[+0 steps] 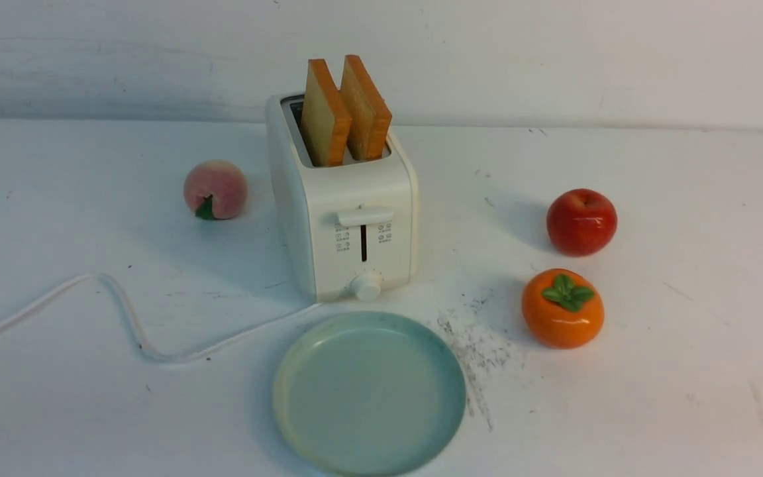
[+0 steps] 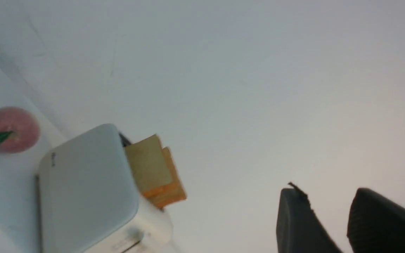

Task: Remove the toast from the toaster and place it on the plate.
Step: Use the right arm to take out a slice of bread

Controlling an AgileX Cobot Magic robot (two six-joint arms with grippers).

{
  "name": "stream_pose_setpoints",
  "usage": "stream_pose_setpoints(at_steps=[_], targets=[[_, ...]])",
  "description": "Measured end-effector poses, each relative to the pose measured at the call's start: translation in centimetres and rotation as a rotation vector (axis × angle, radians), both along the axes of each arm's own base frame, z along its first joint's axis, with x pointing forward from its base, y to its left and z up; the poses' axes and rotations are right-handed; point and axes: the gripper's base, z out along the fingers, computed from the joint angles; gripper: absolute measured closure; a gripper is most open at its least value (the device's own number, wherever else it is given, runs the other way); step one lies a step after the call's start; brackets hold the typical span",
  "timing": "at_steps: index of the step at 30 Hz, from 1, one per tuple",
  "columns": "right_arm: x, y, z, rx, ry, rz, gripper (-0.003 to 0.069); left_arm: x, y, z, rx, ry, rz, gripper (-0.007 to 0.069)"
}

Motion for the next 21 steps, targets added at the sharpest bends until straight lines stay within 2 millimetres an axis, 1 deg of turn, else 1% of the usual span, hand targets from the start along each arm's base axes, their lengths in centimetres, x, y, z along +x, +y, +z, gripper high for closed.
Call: stream_pose_setpoints(at_steps=[2, 3, 4, 5, 6, 7, 8, 10, 11, 12, 14, 15, 16, 17, 18, 21], targets=[[1.9, 0.9, 0.8, -0.097, 0.222, 0.076, 0.0664, 2.4, -1.4, -1.2, 0.047, 0.225, -0.136, 0.0505], [2.0, 1.0, 0.6, -0.106, 0.256, 0.089, 0.0664, 2.6, -1.5, -1.4, 0.050, 0.244, -0.148, 0.0505], [3.1, 1.5, 0.5, -0.157, 0.399, 0.134, 0.0662, 3.9, -2.3, -2.4, 0.081, 0.382, -0.235, 0.0549], [3.9, 1.8, 0.4, -0.197, 0.503, 0.165, 0.0661, 4.7, -2.8, -3.1, 0.108, 0.475, -0.297, 0.0580], [5.1, 2.0, 0.4, -0.252, 0.632, 0.196, 0.0660, 5.8, -3.4, -4.1, 0.142, 0.590, -0.374, 0.0622], [6.1, 2.2, 0.2, -0.289, 0.752, 0.226, 0.0659, 6.5, -3.9, -4.7, 0.178, 0.661, -0.447, 0.0638], [6.3, 2.2, 0.0, -0.307, 0.805, 0.240, 0.0659, 7.0, -4.1, -5.1, 0.193, 0.712, -0.493, 0.0638], [8.0, 2.4, 0.0, -0.353, 0.972, 0.280, 0.0659, 8.2, -4.7, -6.0, 0.244, 0.795, -0.597, 0.0638], [8.1, 2.4, -0.3, -0.356, 0.995, 0.285, 0.0659, 8.5, -4.7, -6.3, 0.246, 0.815, -0.610, 0.0638], [9.8, 2.7, -0.3, -0.366, 1.106, 0.315, 0.0658, 9.4, -5.1, -6.9, 0.272, 0.862, -0.686, 0.0638], [11.5, 3.0, -0.2, -0.365, 1.188, 0.343, 0.0657, 10.4, -5.5, -7.4, 0.291, 0.891, -0.757, 0.0638], [12.7, 3.2, 0.1, -0.359, 1.213, 0.356, 0.0655, 10.9, -5.6, -7.6, 0.297, 0.895, -0.782, 0.0638], [12.8, 3.2, 0.4, -0.357, 1.207, 0.357, 0.0655, 10.9, -5.6, -7.5, 0.302, 0.890, -0.785, 0.0638], [14.2, 3.6, 0.8, -0.347, 1.220, 0.376, 0.0654, 11.3, -5.7, -7.7, 0.305, 0.892, -0.807, 0.0638], [15.1, 3.8, 1.0, -0.341, 1.217, 0.394, 0.0654, 11.7, -5.8, -7.8, 0.311, 0.885, -0.816, 0.0638], [17.6, 4.9, 3.3, -0.330, 1.117, 0.479, 0.0652, 12.1, -5.9, -7.5, 0.331, 0.857, -0.828, 0.0638]])
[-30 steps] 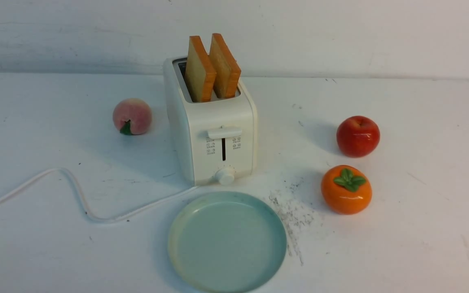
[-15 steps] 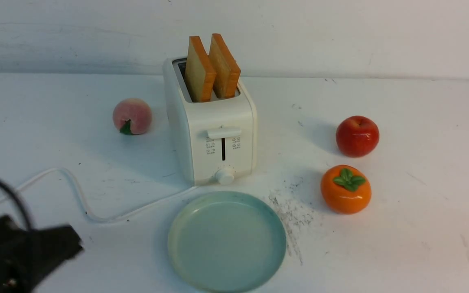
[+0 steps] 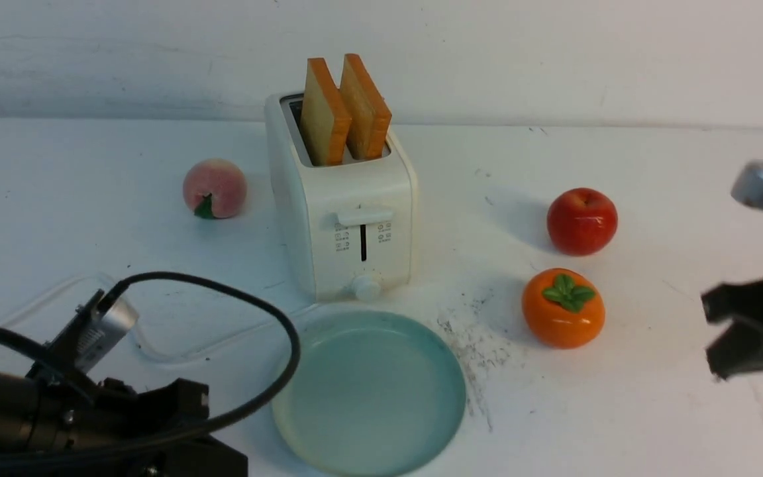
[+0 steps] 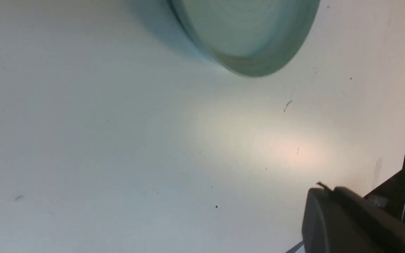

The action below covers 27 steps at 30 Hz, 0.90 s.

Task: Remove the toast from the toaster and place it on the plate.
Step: Use the right arm to take out a slice of bread

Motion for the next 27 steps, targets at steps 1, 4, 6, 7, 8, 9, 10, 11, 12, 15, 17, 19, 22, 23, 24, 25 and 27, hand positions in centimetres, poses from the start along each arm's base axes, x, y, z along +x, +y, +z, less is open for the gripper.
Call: stream_pose_setpoints(at_steps=[1, 4, 6, 7, 8, 9, 10, 11, 12, 15, 17, 19, 22, 23, 24, 25, 27], targets=[[0.8, 0.4, 0.9, 0.019, -0.035, 0.035, 0.0652, 0.1, 0.0, 0.1, -0.003, -0.006, 0.000, 0.0638], [3.0, 2.4, 3.8, 0.090, -0.148, 0.157, 0.0650, 0.1, 0.0, 0.2, -0.004, -0.015, 0.001, 0.0638], [4.3, 3.8, 5.6, 0.114, -0.211, 0.226, 0.0649, 0.2, 0.0, 0.3, -0.004, -0.021, 0.005, 0.0638], [5.0, 4.6, 7.0, 0.120, -0.256, 0.268, 0.0648, 0.2, 0.0, 0.3, -0.003, -0.021, 0.005, 0.0638], [5.7, 5.6, 7.9, 0.132, -0.284, 0.300, 0.0647, 0.2, 0.0, 0.3, -0.004, -0.022, 0.006, 0.0638], [6.0, 6.0, 7.8, 0.134, -0.279, 0.311, 0.0647, 0.2, 0.0, 0.3, -0.004, -0.022, 0.006, 0.0638], [7.1, 7.5, 8.8, 0.148, -0.312, 0.350, 0.0647, 0.2, 0.0, 0.3, -0.004, -0.023, 0.005, 0.0638], [7.9, 8.5, 9.2, 0.151, -0.334, 0.378, 0.0645, 0.2, 0.0, 0.3, -0.003, -0.024, 0.005, 0.0638], [8.5, 9.3, 9.4, 0.152, -0.348, 0.402, 0.0643, 0.3, 0.0, 0.3, -0.002, -0.027, 0.004, 0.0638], [11.5, 12.3, 9.3, 0.122, -0.410, 0.473, 0.0622, 0.3, 0.0, 0.3, 0.001, -0.029, 0.008, 0.0638], [12.6, 13.2, 9.0, 0.104, -0.432, 0.482, 0.0608, 0.3, 0.0, 0.3, 0.001, -0.029, 0.008, 0.0638], [14.7, 14.0, 8.2, 0.072, -0.477, 0.472, 0.0568, 0.3, 0.0, 0.2, 0.003, -0.030, 0.006, 0.0638], [17.5, 14.8, 6.6, 0.057, -0.529, 0.433, 0.0491, 0.2, 0.1, 0.2, 0.016, -0.031, -0.002, 0.0638], [18.3, 15.0, 6.0, 0.057, -0.540, 0.419, 0.0460, 0.2, 0.1, 0.1, 0.023, -0.031, -0.006, 0.0638], [18.9, 15.2, 5.4, 0.058, -0.543, 0.409, 0.0434, 0.2, 0.1, 0.1, 0.030, -0.032, -0.010, 0.0638], [19.6, 15.4, 4.7, 0.065, -0.554, 0.392, 0.0396, 0.2, 0.2, 0.0, 0.038, -0.032, -0.015, 0.0638], [20.4, 15.7, 3.7, 0.074, -0.562, 0.371, 0.0340, 0.1, 0.2, 0.0, 0.050, -0.033, -0.023, 0.0638]])
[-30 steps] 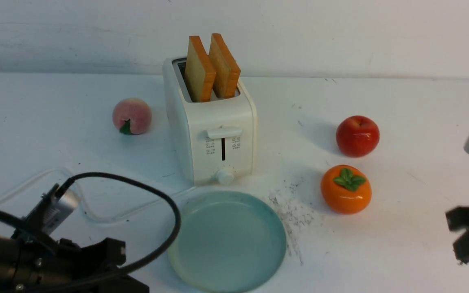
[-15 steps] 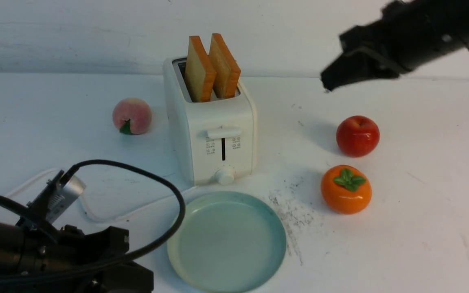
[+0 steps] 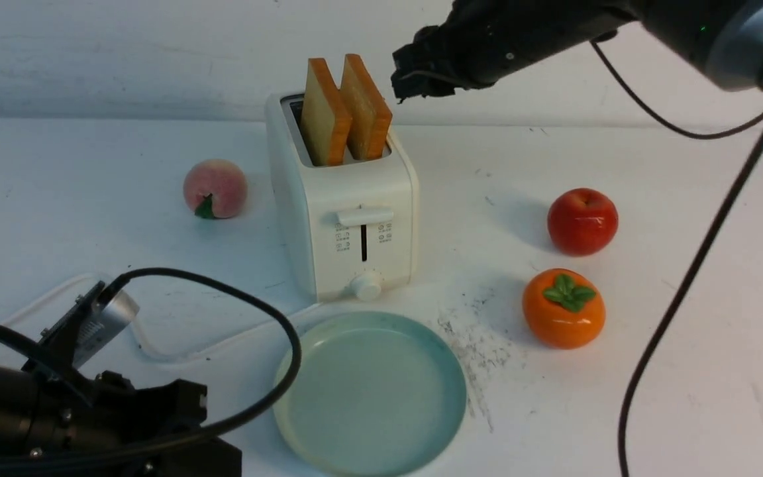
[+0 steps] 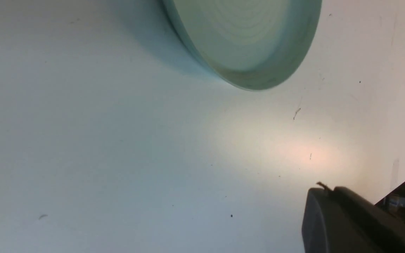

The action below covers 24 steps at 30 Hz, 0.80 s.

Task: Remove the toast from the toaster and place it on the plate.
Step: Use the right arm to take out a slice of bread

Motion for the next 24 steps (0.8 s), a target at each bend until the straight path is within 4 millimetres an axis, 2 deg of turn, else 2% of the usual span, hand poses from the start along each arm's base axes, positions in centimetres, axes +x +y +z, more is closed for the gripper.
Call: stream_pose_setpoints(at_steps=[2, 6, 16, 24], targets=[[0.5, 0.2, -0.7, 0.014, -0.002, -0.012, 0.0303, 0.0, 0.0, 0.0, 0.007, 0.000, -0.004, 0.0638], [1.6, 0.5, -1.9, 0.053, -0.012, -0.041, 0.0275, 0.0, 0.1, -0.1, 0.012, -0.001, -0.007, 0.0638], [2.5, 1.1, -2.6, 0.164, 0.000, -0.076, 0.0274, 0.1, 0.2, -0.1, 0.024, -0.012, 0.003, 0.0638], [3.2, 1.5, -4.5, 0.180, 0.038, -0.084, 0.0273, 0.1, 0.2, -0.1, 0.027, -0.014, 0.005, 0.0634]])
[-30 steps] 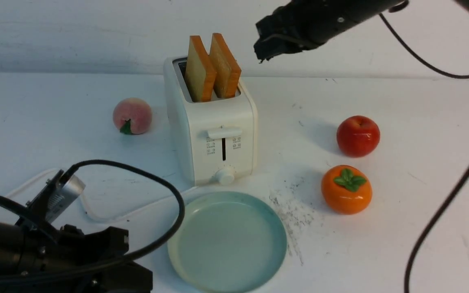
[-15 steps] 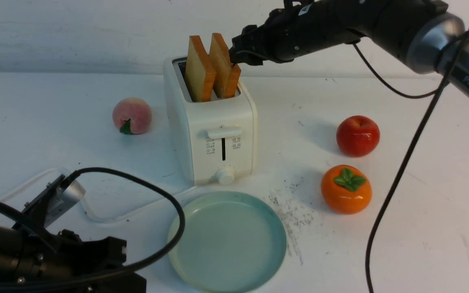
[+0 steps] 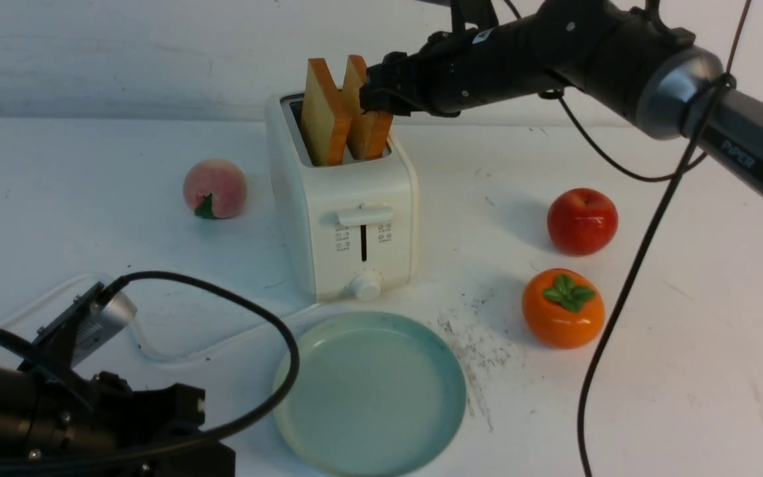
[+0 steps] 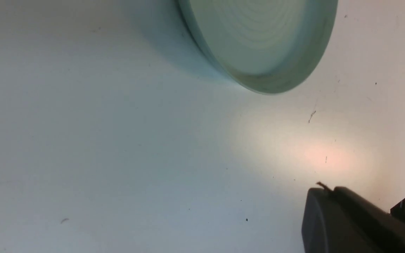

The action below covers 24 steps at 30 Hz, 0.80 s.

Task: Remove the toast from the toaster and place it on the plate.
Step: Use the right arm to take out a slice of bread

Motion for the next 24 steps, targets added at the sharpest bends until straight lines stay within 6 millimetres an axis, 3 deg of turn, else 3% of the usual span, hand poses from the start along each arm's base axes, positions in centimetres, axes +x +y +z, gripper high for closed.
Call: stream_pose_setpoints(at_steps=[7, 12, 15, 16, 17, 24], targets=[[0.14, 0.08, -0.31, 0.005, 0.005, -0.001, 0.0291, 0.00, 0.00, 0.00, 0.000, 0.000, 0.000, 0.0627], [0.09, 0.13, -0.32, 0.006, 0.010, 0.006, 0.0377, 0.00, 0.00, 0.00, 0.000, 0.000, 0.000, 0.0624], [0.05, 0.14, -0.33, 0.003, 0.013, 0.010, 0.0486, 0.00, 0.00, 0.00, 0.000, 0.000, 0.000, 0.0622], [0.06, 0.14, -0.33, 0.002, 0.013, 0.010, 0.0486, 0.00, 0.00, 0.00, 0.000, 0.000, 0.000, 0.0621], [0.06, 0.13, -0.34, 0.001, 0.013, 0.010, 0.0540, 0.00, 0.00, 0.00, 0.001, 0.000, 0.000, 0.0620], [-0.09, 0.06, 0.14, 0.002, 0.002, 0.010, 0.0578, -0.05, 0.08, -0.09, 0.017, -0.001, -0.010, 0.0613]])
